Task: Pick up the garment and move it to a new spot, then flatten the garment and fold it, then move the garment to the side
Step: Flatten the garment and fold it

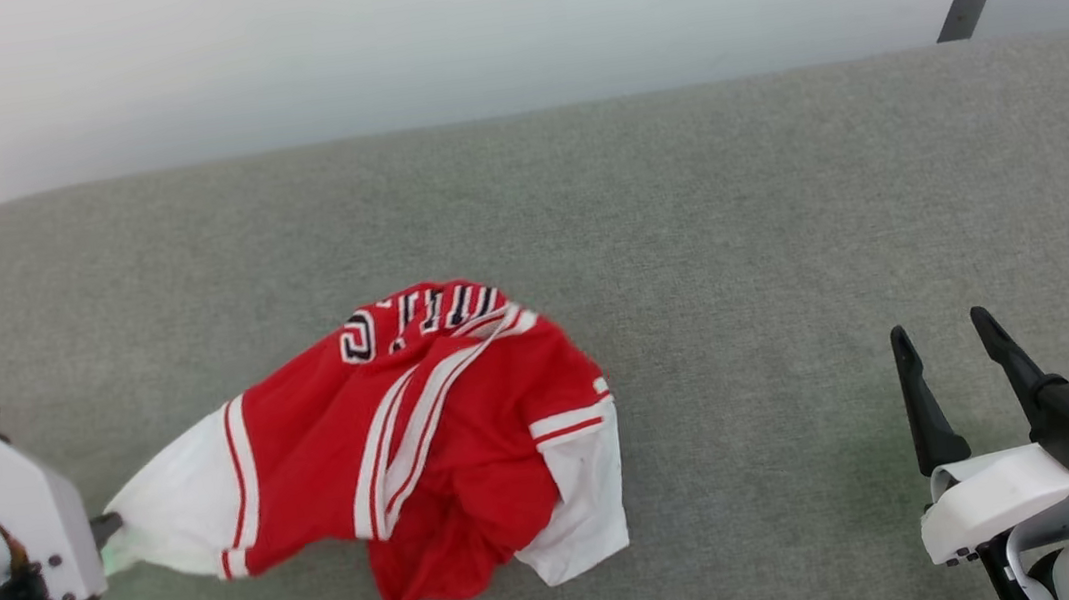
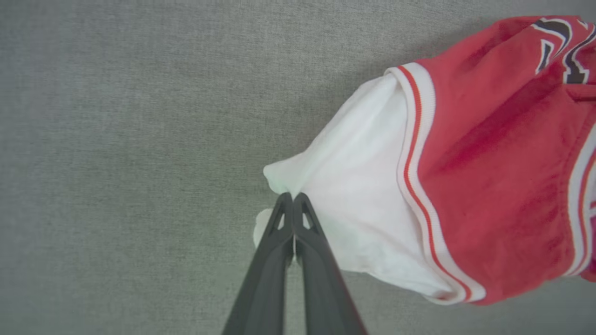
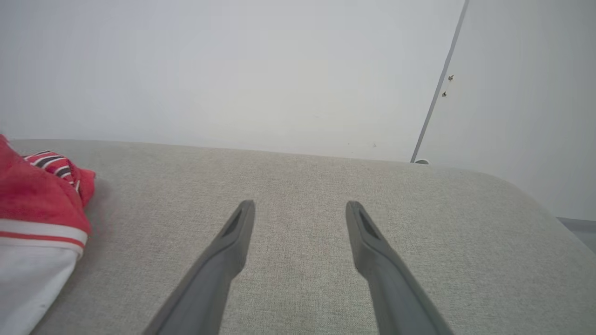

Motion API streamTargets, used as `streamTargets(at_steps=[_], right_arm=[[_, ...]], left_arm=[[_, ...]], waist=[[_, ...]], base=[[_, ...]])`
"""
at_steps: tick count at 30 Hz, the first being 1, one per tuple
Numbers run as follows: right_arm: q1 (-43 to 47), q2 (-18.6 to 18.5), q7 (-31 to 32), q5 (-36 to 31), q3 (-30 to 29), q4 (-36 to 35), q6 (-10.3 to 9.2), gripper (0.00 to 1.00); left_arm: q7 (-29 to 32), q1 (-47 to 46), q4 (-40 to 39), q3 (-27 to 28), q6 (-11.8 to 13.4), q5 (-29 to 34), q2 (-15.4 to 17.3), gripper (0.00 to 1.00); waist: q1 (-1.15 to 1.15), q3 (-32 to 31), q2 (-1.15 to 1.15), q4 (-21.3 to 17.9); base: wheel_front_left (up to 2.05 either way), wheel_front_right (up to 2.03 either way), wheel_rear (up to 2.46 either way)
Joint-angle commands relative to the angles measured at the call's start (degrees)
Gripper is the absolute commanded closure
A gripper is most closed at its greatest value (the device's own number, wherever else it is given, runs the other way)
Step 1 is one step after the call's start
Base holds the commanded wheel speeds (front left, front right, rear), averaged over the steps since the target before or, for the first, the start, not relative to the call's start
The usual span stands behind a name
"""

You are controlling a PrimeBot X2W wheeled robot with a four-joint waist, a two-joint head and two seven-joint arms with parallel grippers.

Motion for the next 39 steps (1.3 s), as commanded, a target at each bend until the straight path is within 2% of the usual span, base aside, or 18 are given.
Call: streamTargets(at_steps=[1, 4, 9, 10, 12, 14, 22, 25, 39], right_arm=[[0.42, 0.07, 0.08, -0.43, 0.17, -0.28, 0.03, 0.00], [0.75, 0.07, 0.34, -0.39, 0.39, -0.46, 0.03, 0.00], [1.13, 0.08, 0.89, -0.10, 0.96, -0.73, 0.03, 0.00], [1.19, 0.08, 0.90, -0.05, 1.08, -0.74, 0.03, 0.00], [1.22, 0.07, 1.28, -0.04, 1.31, -0.74, 0.03, 0.00], [1.44, 0.07, 1.43, -0.05, 1.52, -0.89, 0.03, 0.00], [3.15, 0.09, 2.77, 0.52, 2.32, -0.64, 0.03, 0.00], [4.04, 0.09, 3.49, 1.16, 3.00, -0.73, 0.03, 0.00], [5.81, 0.09, 7.78, 4.00, 6.68, -0.46, 0.03, 0.00]], left_arm=[[-0.92, 0.93, 0.52, -0.15, -0.63, 0.74, 0.31, 1.00], [-2.49, 1.85, 2.22, -0.39, -1.82, 0.95, -0.02, 1.00], [-5.07, 2.12, 5.77, -0.21, -3.31, 0.01, -2.44, 1.00], [-5.56, 2.01, 6.35, -0.31, -3.42, 0.13, -2.84, 0.93], [-6.85, 1.67, 7.40, -0.03, -3.81, 0.03, -3.71, 0.11], [-7.89, 1.45, 8.07, 0.07, -4.29, 0.11, -4.17, 0.01], [-13.02, 2.82, 6.82, 0.58, -4.98, 1.52, -4.77, 0.00], [-15.70, 3.73, 4.60, 0.93, -4.25, 2.67, -4.30, 0.00], [-37.04, 13.40, -7.78, 6.49, -1.31, 8.04, -3.41, 0.00]], waist=[[0.00, -0.40, 0.00, 0.30], [0.00, -0.65, 0.00, 0.39], [0.00, -1.35, 0.00, 0.57], [0.00, -1.57, 0.00, 0.63], [0.00, -2.10, 0.00, 0.86], [0.00, -2.75, 0.00, 1.22], [0.00, -6.92, 0.00, 3.74], [0.00, -8.28, 0.00, 5.07], [0.00, -12.53, 0.00, 11.70]], base=[[0.00, 0.00, 0.00], [0.00, 0.00, 0.00], [0.00, 0.00, 0.00], [0.00, 0.00, 0.00], [0.00, 0.00, 0.00], [0.00, 0.00, 0.00], [0.00, 0.00, 0.00], [0.00, 0.00, 0.00], [0.00, 0.00, 0.00]])
